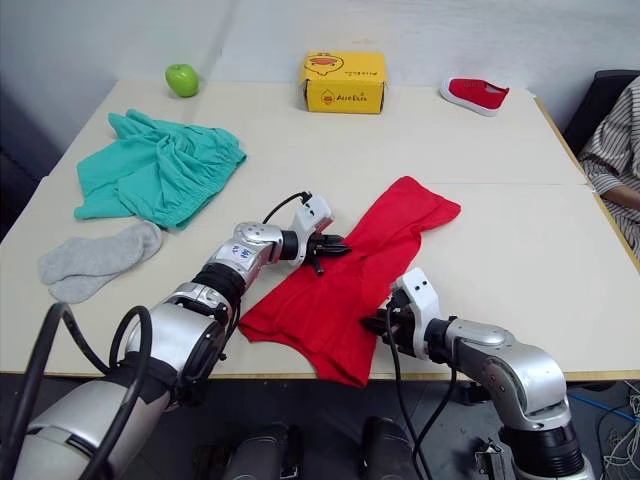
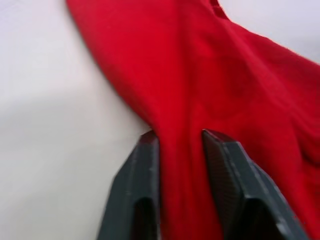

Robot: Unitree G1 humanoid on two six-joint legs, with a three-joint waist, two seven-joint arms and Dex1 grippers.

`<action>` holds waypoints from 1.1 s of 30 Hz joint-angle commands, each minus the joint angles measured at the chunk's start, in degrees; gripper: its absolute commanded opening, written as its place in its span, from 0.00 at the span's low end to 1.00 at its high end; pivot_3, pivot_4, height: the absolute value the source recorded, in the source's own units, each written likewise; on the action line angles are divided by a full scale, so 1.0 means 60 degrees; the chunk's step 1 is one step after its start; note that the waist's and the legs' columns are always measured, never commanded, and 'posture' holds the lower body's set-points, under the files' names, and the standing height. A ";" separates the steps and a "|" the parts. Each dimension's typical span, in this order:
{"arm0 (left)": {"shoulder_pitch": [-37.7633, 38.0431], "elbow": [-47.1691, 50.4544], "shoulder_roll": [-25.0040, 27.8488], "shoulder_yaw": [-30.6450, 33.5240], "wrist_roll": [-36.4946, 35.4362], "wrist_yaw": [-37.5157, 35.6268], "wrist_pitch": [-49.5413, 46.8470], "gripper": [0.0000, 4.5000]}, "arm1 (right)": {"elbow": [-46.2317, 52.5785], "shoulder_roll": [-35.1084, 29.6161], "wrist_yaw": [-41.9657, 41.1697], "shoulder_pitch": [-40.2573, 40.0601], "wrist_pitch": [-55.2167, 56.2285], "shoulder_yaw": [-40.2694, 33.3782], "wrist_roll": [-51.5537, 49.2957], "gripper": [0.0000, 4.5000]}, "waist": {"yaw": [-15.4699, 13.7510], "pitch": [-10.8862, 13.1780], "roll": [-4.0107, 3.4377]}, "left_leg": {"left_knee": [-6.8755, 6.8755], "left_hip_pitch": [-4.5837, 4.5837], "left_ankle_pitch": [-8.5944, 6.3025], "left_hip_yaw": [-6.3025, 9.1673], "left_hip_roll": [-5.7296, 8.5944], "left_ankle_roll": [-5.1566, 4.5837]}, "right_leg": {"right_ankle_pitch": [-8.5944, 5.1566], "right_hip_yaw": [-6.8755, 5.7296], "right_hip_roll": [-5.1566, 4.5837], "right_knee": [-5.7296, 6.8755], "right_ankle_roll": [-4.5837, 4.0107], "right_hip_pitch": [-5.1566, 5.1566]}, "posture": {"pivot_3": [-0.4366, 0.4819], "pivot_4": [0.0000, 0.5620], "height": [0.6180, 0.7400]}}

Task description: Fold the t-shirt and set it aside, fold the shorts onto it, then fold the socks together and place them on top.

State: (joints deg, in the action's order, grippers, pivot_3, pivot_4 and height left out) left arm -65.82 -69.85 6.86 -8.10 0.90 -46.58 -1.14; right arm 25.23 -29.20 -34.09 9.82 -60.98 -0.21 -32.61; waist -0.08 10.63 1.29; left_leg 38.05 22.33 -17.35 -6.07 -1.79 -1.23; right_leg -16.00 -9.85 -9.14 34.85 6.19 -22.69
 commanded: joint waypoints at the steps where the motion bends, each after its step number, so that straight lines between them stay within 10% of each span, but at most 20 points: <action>1: 0.0192 0.0093 -0.0066 0.0255 0.0029 0.0464 0.0118 0.00 | -0.0538 -0.0387 -0.0348 -0.0039 0.0255 0.0333 0.0190 0.01 | 0.0010 0.0000 0.0000 | 0.0000 0.0000 -0.0001 0.0000 0.0002 -0.0001 | 0.0000 0.0001 -0.0001 0.0000 0.0000 0.0000 | 0.48 0.27 1.00; 16: 0.2336 0.2852 0.1249 0.2337 -0.0999 0.3162 -0.0353 0.00 | -0.5507 -0.0001 -0.2057 0.3965 0.2936 0.1822 0.1639 0.01 | 0.0314 0.0002 -0.0003 | 0.0006 -0.0022 0.0020 -0.0025 0.0005 0.0010 | 0.0009 0.0017 -0.0017 0.0037 0.0008 -0.0003 | 0.48 0.27 1.00; 28: 0.3182 0.3786 0.1710 0.2684 -0.1448 0.2907 -0.0434 0.00 | -0.7613 0.1223 -0.2661 0.5231 0.3894 0.1783 0.2150 0.01 | 0.0345 0.0003 -0.0005 | 0.0002 -0.0029 0.0023 -0.0040 -0.0001 0.0016 | 0.0009 0.0032 -0.0009 0.0041 0.0008 -0.0006 | 0.48 0.27 1.00; 33: 0.3794 0.4941 0.2327 0.2345 -0.1212 0.2328 -0.0663 0.31 | -0.6601 0.0567 -0.3525 0.4803 0.4652 0.1617 0.2135 0.30 | 0.0340 0.0007 -0.0012 | -0.0002 -0.0025 0.0021 -0.0041 0.0001 0.0017 | 0.0009 0.0035 -0.0010 0.0038 0.0008 -0.0013 | 0.48 0.27 1.00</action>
State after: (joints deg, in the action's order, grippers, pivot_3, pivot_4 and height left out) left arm -44.62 -43.41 18.73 6.10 -6.64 -30.91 -5.18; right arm -17.20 -23.71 -53.33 39.23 -35.61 10.84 -20.17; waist 1.96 10.68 1.22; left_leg 38.01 22.20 -17.23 -6.33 -1.77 -1.11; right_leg -15.94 -9.64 -9.19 35.07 6.24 -22.81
